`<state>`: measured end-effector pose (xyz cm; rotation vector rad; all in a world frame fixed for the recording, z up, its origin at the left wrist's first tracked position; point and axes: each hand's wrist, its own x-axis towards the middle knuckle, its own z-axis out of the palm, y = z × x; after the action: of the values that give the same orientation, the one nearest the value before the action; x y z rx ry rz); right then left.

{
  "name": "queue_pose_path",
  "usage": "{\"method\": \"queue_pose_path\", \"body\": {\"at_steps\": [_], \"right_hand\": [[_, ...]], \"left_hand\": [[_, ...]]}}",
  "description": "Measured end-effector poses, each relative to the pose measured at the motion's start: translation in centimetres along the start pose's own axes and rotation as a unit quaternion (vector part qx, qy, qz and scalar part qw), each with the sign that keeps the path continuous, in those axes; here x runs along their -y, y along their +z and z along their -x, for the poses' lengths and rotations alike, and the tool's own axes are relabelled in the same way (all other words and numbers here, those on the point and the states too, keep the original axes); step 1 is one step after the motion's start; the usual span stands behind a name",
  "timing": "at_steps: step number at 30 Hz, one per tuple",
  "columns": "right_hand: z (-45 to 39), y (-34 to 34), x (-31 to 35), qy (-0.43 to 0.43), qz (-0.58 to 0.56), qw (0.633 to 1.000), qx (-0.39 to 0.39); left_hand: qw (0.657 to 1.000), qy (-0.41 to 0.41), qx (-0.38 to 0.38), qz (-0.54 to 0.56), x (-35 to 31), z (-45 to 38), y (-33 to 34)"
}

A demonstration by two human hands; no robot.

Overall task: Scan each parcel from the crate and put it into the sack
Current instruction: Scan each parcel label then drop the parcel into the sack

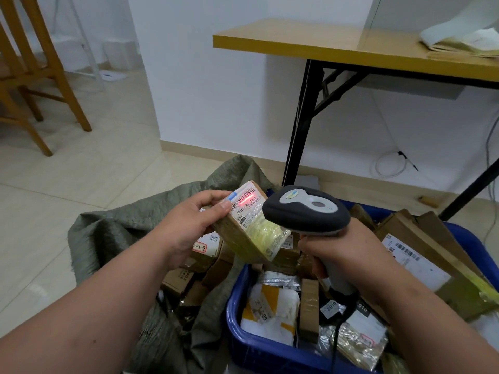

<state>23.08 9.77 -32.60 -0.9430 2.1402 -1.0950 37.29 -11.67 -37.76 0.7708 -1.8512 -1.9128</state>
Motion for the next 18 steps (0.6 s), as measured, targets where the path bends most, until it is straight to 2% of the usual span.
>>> {"method": "queue_pose_path", "body": {"at_steps": [4,7,10,13,18], "right_hand": [[-0.5,0.6,0.0,0.014,-0.036,0.999,-0.019],[-1.0,1.3,0.2,0.024,-0.036,0.999,-0.025],[-1.6,2.2,0.4,0.039,-0.036,0.998,-0.023],[-2.0,3.1,0.6,0.054,-0.048,0.997,-0.012],[-2.8,4.8,0.9,0.068,-0.044,0.997,-0.003]], "left_hand": [[0.998,-0.018,-0.051,0.014,0.2,-0.2,-2.2],[0.986,-0.051,-0.157,0.021,0.7,-0.5,-4.5],[0.959,-0.076,-0.271,0.041,1.0,-0.7,-6.9],[0.933,-0.078,-0.348,0.05,1.2,-0.6,-9.1],[0.898,-0.12,-0.416,-0.07,2.6,-0.3,-12.3]]}}
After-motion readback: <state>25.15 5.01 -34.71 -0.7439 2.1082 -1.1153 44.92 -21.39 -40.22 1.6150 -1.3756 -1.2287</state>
